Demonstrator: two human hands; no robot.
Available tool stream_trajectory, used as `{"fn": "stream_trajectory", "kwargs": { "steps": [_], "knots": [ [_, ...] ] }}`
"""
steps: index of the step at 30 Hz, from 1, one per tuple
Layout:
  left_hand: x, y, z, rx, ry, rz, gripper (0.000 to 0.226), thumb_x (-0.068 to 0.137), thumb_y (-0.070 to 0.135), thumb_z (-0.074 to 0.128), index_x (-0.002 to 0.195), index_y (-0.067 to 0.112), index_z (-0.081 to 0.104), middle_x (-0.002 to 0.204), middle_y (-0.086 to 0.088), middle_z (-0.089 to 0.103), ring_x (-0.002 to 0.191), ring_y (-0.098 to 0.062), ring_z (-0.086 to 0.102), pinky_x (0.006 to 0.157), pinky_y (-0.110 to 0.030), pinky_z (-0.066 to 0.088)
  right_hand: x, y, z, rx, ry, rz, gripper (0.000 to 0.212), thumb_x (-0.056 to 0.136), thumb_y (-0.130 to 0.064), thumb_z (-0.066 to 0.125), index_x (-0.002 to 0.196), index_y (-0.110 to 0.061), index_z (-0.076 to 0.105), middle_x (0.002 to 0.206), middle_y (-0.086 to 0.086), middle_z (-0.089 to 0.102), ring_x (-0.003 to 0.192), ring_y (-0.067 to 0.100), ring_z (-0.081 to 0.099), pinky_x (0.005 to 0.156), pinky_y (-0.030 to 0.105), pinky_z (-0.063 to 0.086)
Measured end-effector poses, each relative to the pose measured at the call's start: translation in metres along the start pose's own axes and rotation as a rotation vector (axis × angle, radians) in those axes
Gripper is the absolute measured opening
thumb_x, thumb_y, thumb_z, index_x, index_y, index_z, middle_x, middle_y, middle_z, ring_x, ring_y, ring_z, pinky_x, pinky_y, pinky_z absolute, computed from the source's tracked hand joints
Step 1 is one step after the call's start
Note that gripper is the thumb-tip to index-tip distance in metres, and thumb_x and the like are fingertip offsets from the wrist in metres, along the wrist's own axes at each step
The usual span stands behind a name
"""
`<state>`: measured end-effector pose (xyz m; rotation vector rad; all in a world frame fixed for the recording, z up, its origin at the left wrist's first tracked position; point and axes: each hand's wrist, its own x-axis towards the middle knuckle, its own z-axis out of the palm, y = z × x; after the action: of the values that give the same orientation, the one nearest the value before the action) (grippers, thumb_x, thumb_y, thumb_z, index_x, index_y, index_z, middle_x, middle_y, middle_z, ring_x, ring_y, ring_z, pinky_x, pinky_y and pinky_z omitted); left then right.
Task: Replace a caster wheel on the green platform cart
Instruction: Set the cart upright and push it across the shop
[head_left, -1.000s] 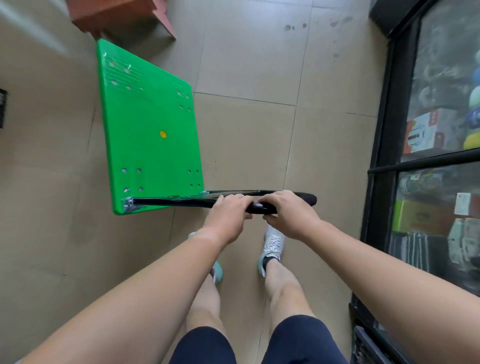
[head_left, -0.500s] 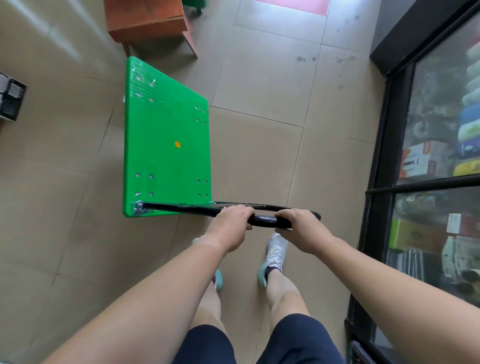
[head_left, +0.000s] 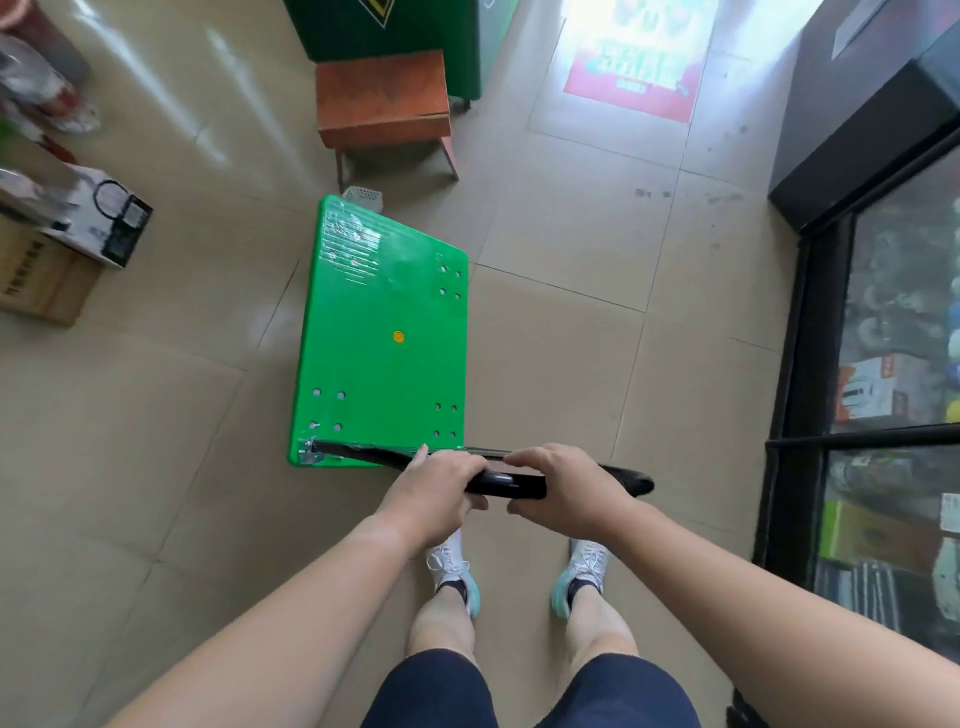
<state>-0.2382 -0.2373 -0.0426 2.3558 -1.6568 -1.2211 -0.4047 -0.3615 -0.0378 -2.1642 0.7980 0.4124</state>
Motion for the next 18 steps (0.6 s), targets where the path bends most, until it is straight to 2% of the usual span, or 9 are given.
{"fn": "stream_trajectory", "kwargs": {
  "steps": [3, 7, 9, 11, 14, 18],
  "knots": [
    [-0.022, -0.033, -0.014, 0.001, 0.032, 0.0, 0.037, 0.098, 0.018, 0.06, 0.134, 0.025, 0.059, 0.133, 0.004, 0.063, 0.129, -0.019, 0.051, 0.126, -0.044, 0.018, -0.003, -0.007, 0.002, -0.048, -0.014, -0.014, 0.062, 0.077, -0.036, 0.077, 0.136, -0.028, 0.058, 0.129, -0.006, 0.064, 0.123, 0.016, 0.054, 0.103, 0.027, 0.043],
    [-0.052, -0.091, -0.031, -0.021, 0.081, -0.019, 0.043, 0.095, 0.013, 0.062, 0.135, 0.027, 0.06, 0.134, 0.005, 0.063, 0.129, -0.02, 0.051, 0.122, -0.043, 0.026, -0.003, -0.031, 0.008, -0.043, -0.007, 0.035, 0.049, 0.08, -0.025, 0.075, 0.127, -0.034, 0.064, 0.112, -0.011, 0.07, 0.107, 0.015, 0.062, 0.078, 0.022, 0.037],
    [-0.067, -0.115, -0.041, -0.009, 0.096, -0.029, 0.043, 0.094, 0.011, 0.061, 0.136, 0.024, 0.061, 0.135, 0.003, 0.063, 0.129, -0.02, 0.051, 0.118, -0.037, 0.031, 0.008, -0.057, 0.015, -0.047, 0.004, 0.012, 0.044, 0.081, -0.027, 0.076, 0.124, -0.033, 0.067, 0.106, -0.008, 0.073, 0.1, 0.017, 0.065, 0.073, 0.021, 0.035],
    [-0.08, -0.132, -0.053, 0.009, 0.092, -0.045, 0.042, 0.095, 0.021, 0.064, 0.137, 0.024, 0.06, 0.135, 0.002, 0.062, 0.131, -0.021, 0.05, 0.117, -0.038, 0.031, 0.02, -0.085, 0.024, -0.043, 0.011, -0.026, 0.043, 0.08, -0.031, 0.077, 0.123, -0.033, 0.068, 0.104, -0.006, 0.074, 0.096, 0.018, 0.067, 0.074, 0.023, 0.04],
    [-0.097, -0.138, -0.066, 0.051, 0.082, -0.052, 0.051, 0.094, 0.048, 0.067, 0.14, 0.029, 0.056, 0.136, 0.005, 0.061, 0.132, -0.019, 0.05, 0.122, -0.046, 0.026, 0.034, -0.125, 0.04, -0.046, 0.02, -0.08, 0.038, 0.081, -0.035, 0.073, 0.119, -0.034, 0.069, 0.1, -0.004, 0.074, 0.091, 0.02, 0.067, 0.076, 0.028, 0.049],
    [-0.113, -0.142, -0.072, 0.046, 0.109, -0.098, 0.047, 0.097, 0.05, 0.064, 0.138, 0.028, 0.058, 0.124, 0.001, 0.063, 0.117, -0.025, 0.059, 0.104, -0.039, 0.043, 0.05, -0.172, 0.066, -0.058, 0.005, -0.155, 0.029, 0.083, -0.033, 0.067, 0.112, -0.032, 0.068, 0.095, -0.001, 0.073, 0.087, 0.024, 0.066, 0.073, 0.034, 0.051]
  ]
}}
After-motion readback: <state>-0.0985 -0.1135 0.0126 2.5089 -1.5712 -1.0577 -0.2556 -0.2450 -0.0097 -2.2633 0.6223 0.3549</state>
